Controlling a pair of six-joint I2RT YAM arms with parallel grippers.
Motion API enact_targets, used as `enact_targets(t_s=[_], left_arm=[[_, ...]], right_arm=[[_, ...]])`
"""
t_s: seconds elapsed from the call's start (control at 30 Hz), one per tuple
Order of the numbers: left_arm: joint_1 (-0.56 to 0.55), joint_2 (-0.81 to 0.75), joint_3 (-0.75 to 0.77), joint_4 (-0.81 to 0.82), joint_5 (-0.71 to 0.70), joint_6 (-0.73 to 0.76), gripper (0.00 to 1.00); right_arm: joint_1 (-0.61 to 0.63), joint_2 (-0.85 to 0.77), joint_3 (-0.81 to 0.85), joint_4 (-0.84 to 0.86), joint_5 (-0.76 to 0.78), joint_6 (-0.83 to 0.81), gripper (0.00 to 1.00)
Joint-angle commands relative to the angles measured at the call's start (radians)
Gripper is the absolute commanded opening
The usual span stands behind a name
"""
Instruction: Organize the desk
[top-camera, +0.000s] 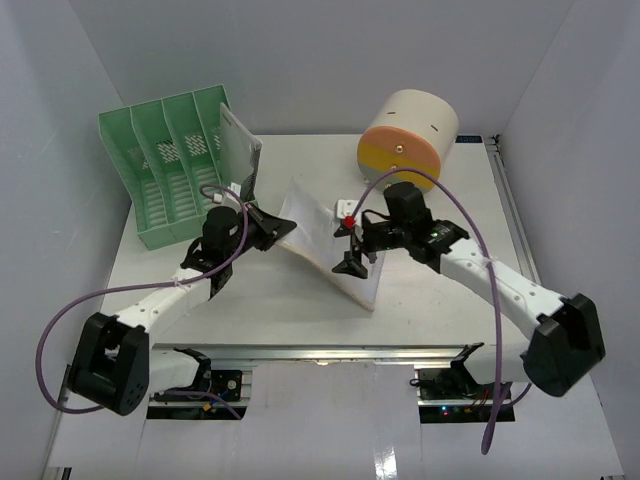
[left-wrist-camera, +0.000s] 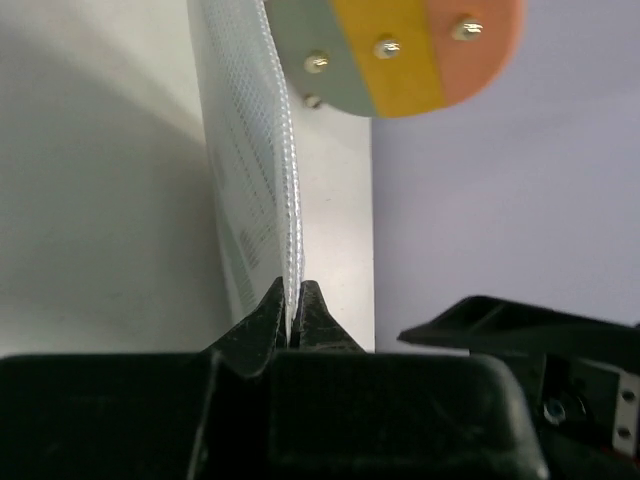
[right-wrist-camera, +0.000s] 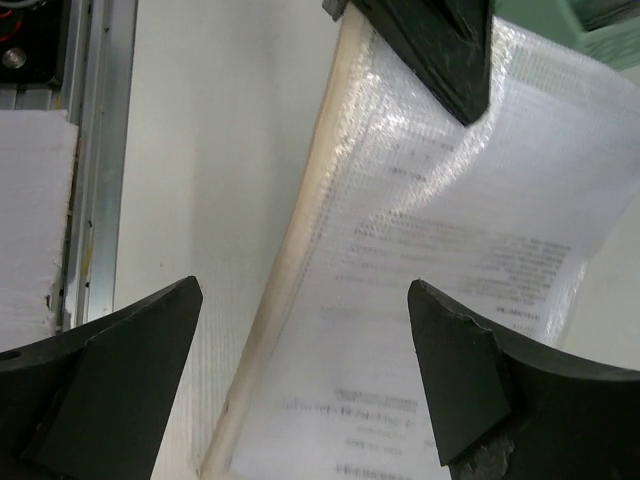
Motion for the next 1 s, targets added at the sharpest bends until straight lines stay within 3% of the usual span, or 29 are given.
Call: enact_targets(t_s=[0.0, 0.23, 0.53, 0.77, 0.97], left_arm=[[0.001, -0.142, 0.221, -0.242, 0.026, 0.308, 0.0], [0.002, -0.151, 0.698, -0.663, -0.081, 0.662, 0.0], [0.004, 0.013, 1.22, -0.85, -0.337, 0.954, 0.0], [0.004, 0.129, 1.41, -0.841, -0.554, 1.102, 0.0], [0.003, 0.167, 1.427, -0.798, -0.697, 1.225, 0.0]], right_arm=[[-0.118, -0.206, -0.054, -0.012, 0.033, -0.026, 0.9], [-0.285, -0.409, -0.317, 0.134, 0.055, -0.007, 0.9], [-0.395, -0.505, -0.456, 0.196, -0.098, 0.01, 0.9], [-0.406, -0.521, -0.458, 0.196, -0.095, 0.008, 0.9], [-0.408, -0.524, -0.458, 0.194, -0.092, 0.008, 0.9]])
